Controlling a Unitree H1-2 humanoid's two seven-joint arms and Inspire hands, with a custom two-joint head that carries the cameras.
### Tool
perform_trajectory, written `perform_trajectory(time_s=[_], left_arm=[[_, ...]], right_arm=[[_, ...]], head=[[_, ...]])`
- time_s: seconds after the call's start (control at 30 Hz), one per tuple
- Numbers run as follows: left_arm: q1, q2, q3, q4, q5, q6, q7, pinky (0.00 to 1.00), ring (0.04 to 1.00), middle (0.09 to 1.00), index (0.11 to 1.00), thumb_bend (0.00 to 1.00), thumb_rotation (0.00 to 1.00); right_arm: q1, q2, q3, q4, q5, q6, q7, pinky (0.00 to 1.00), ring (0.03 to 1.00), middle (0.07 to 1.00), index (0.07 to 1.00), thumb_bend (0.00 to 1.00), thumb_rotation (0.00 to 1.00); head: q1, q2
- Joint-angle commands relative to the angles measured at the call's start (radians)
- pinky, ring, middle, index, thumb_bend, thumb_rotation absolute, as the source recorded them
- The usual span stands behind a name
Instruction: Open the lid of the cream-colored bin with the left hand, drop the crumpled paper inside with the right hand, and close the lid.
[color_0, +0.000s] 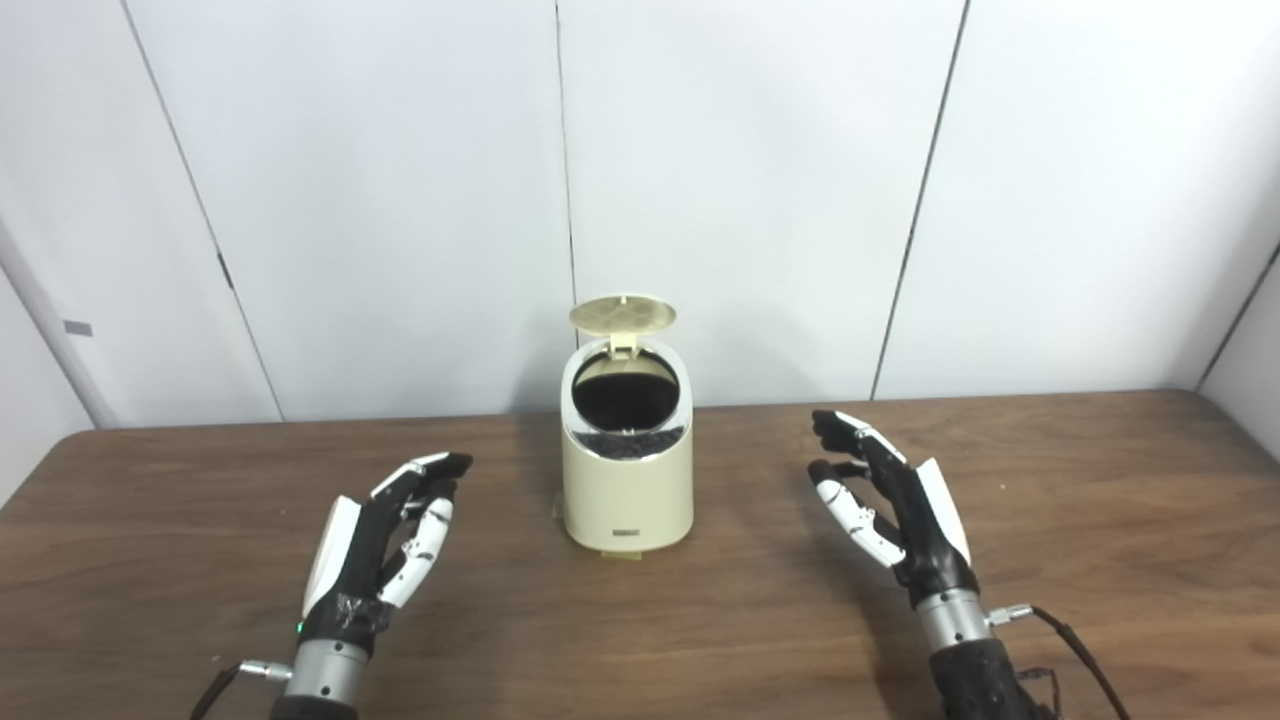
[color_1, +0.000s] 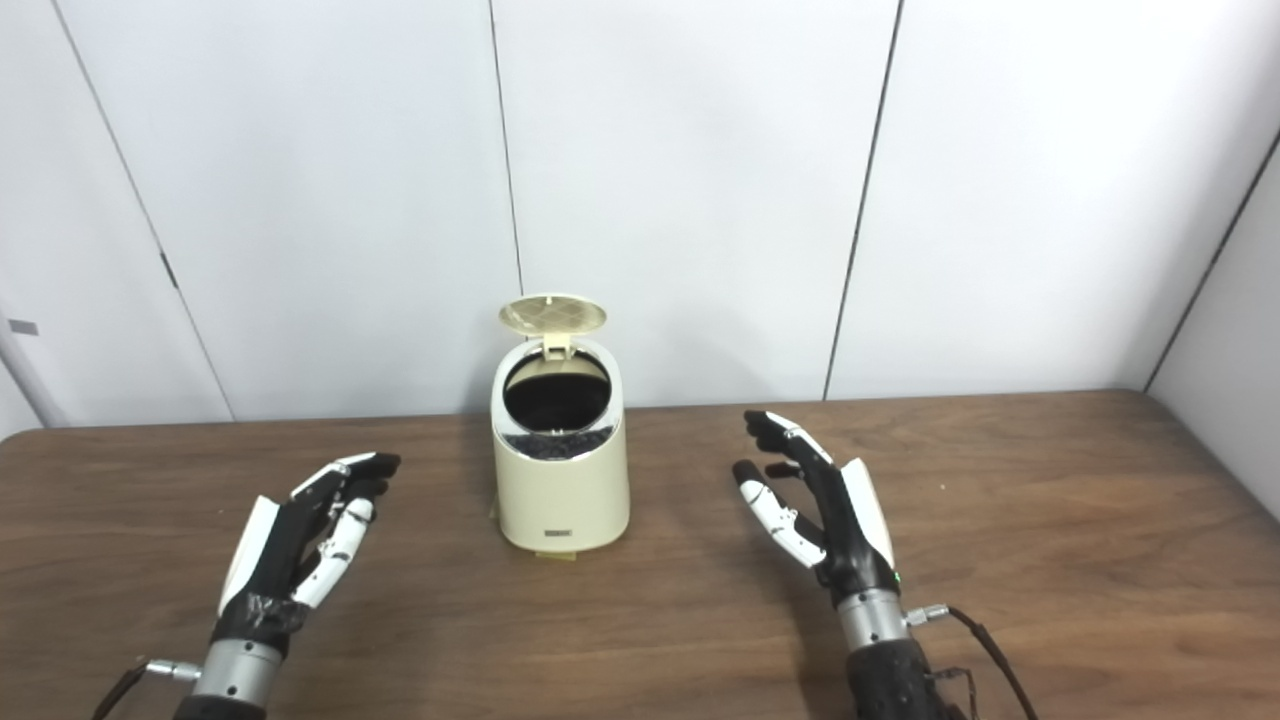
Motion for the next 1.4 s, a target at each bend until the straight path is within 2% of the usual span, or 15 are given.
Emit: perform_trajectory(time_s=[0.0, 0.1, 0.27, 0.43, 0.5, 0.6, 0.67, 0.8, 0.9, 1.0, 1.03, 1.1, 1.13, 1.27, 1.37], left_arm=[[-0.068, 0.008, 0.013, -0.050, -0.005, -0.011, 0.018, 0.67, 0.768, 0.788, 0.789, 0.26, 0.81], [-0.117, 0.009, 0.027, -0.061, -0.033, -0.007, 0.010, 0.69, 0.783, 0.795, 0.785, 0.31, 0.82], [-0.254, 0.039, 0.032, -0.092, 0.016, 0.045, 0.005, 0.72, 0.788, 0.788, 0.780, 0.41, 0.91], [-0.404, 0.065, -0.001, -0.140, 0.080, 0.170, -0.046, 0.78, 0.816, 0.801, 0.802, 0.58, 0.98], [-0.452, 0.077, -0.026, -0.159, 0.120, 0.216, -0.069, 0.77, 0.801, 0.792, 0.793, 0.62, 1.00], [-0.513, 0.086, -0.063, -0.186, 0.175, 0.283, -0.102, 0.75, 0.787, 0.783, 0.766, 0.76, 1.00], [-0.559, 0.088, -0.095, -0.205, 0.224, 0.346, -0.139, 0.74, 0.785, 0.788, 0.766, 0.80, 1.00], [-0.640, 0.082, -0.146, -0.200, 0.281, 0.422, -0.201, 0.69, 0.775, 0.785, 0.761, 0.78, 1.00], [-0.688, 0.092, -0.190, -0.166, 0.311, 0.416, -0.234, 0.65, 0.763, 0.779, 0.750, 0.75, 1.00], [-0.727, 0.096, -0.233, -0.118, 0.345, 0.406, -0.250, 0.65, 0.761, 0.772, 0.755, 0.77, 1.00], [-0.736, 0.098, -0.251, -0.110, 0.366, 0.412, -0.260, 0.69, 0.772, 0.774, 0.758, 0.78, 1.00], [-0.747, 0.105, -0.285, -0.102, 0.411, 0.429, -0.288, 0.88, 0.839, 0.805, 0.779, 0.79, 1.00], [-0.750, 0.107, -0.295, -0.101, 0.424, 0.435, -0.300, 0.94, 0.861, 0.815, 0.784, 0.79, 1.00], [-0.783, 0.119, -0.377, -0.047, 0.525, 0.461, -0.388, 0.97, 0.879, 0.814, 0.784, 0.85, 1.00], [-0.792, 0.111, -0.410, -0.010, 0.573, 0.477, -0.422, 1.00, 0.886, 0.814, 0.793, 0.92, 1.00]], right_arm=[[-0.027, 0.001, -0.010, -0.011, 0.010, -0.030, 0.004, 0.69, 0.793, 0.800, 0.796, 0.16, 0.70], [-0.026, 0.001, -0.008, -0.011, 0.002, -0.024, 0.001, 0.69, 0.795, 0.798, 0.792, 0.16, 0.67], [-0.024, 0.001, -0.007, -0.013, -0.010, -0.016, -0.004, 0.71, 0.801, 0.798, 0.793, 0.16, 0.66], [-0.026, 0.000, -0.007, -0.008, -0.012, -0.014, -0.003, 0.72, 0.798, 0.793, 0.790, 0.16, 0.69], [-0.025, 0.000, -0.006, -0.010, -0.016, -0.009, -0.004, 0.72, 0.799, 0.792, 0.789, 0.17, 0.69], [-0.021, 0.001, -0.005, -0.023, -0.029, 0.000, -0.008, 0.72, 0.794, 0.789, 0.788, 0.16, 0.72], [-0.020, 0.001, -0.007, -0.023, -0.029, -0.004, -0.006, 0.72, 0.794, 0.789, 0.788, 0.17, 0.72], [-0.019, 0.002, -0.008, -0.030, -0.031, 0.004, -0.001, 0.71, 0.790, 0.788, 0.787, 0.16, 0.74], [-0.020, 0.001, -0.007, -0.032, -0.036, 0.005, 0.000, 0.70, 0.785, 0.786, 0.785, 0.15, 0.72], [-0.020, 0.002, -0.008, -0.029, -0.029, -0.002, 0.002, 0.70, 0.786, 0.788, 0.786, 0.15, 0.69], [-0.020, 0.001, -0.008, -0.029, -0.031, -0.003, 0.001, 0.70, 0.786, 0.787, 0.785, 0.15, 0.68], [-0.020, 0.002, -0.008, -0.028, -0.032, -0.005, 0.000, 0.70, 0.785, 0.786, 0.785, 0.15, 0.67], [-0.020, 0.002, -0.008, -0.028, -0.032, -0.006, 0.000, 0.70, 0.785, 0.785, 0.784, 0.15, 0.67], [-0.020, 0.006, -0.009, -0.023, -0.021, -0.007, 0.004, 0.70, 0.786, 0.787, 0.787, 0.15, 0.69], [-0.019, 0.009, -0.006, -0.028, -0.027, -0.003, 0.002, 0.70, 0.785, 0.787, 0.784, 0.15, 0.69]], head=[[0.001, 0.001], [0.003, 0.001], [0.003, 0.001], [0.008, -0.001], [0.010, 0.000], [0.012, 0.001], [0.015, 0.002], [0.023, 0.002], [0.023, 0.001], [0.026, 0.001], [0.026, 0.001], [0.028, 0.001], [0.028, 0.001], [0.029, -0.003], [0.028, -0.001]])
